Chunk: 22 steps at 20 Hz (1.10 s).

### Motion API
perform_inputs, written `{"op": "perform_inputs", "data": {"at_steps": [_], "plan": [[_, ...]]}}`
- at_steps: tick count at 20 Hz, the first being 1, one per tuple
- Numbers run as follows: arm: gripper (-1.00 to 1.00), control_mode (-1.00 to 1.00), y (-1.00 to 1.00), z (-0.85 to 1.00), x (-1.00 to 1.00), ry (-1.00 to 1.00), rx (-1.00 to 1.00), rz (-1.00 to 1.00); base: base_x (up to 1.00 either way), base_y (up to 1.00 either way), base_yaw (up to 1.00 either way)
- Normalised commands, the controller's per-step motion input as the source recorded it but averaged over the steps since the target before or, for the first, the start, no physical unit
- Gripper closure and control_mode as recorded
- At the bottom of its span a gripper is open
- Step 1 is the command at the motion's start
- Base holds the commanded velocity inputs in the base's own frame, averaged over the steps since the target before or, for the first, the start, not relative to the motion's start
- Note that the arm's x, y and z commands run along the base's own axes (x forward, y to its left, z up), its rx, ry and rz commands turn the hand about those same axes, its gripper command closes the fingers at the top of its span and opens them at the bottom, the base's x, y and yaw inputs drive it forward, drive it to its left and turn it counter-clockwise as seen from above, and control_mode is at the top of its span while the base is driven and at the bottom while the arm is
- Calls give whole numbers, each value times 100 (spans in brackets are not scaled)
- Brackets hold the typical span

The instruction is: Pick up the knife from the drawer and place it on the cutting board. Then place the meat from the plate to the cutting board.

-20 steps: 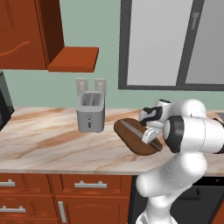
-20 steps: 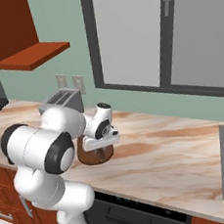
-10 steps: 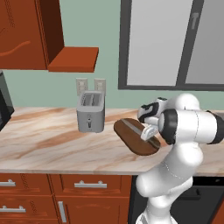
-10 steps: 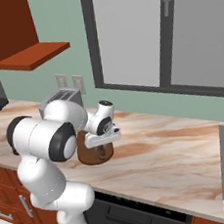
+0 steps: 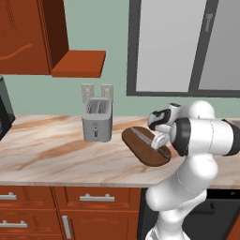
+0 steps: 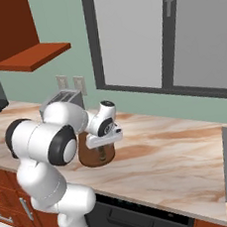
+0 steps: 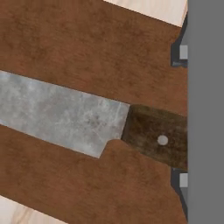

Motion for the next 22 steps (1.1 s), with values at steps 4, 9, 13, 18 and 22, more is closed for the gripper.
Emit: {"op": "perform_inputs", "data": {"at_steps": [4,9,13,18,22], "plan": [[-100,-100,0,31,0,0,0,0,0,0,0],[-100,-100,0,34,0,3,0,0,0,0,0],[-100,-100,0,48,-1,4,-1,-10,0,0,0],[-100,-100,0,39,-22,-1,-6,-37,0,0,0],[-100,-100,4,27,-37,-10,-11,-49,0,0,0]]}}
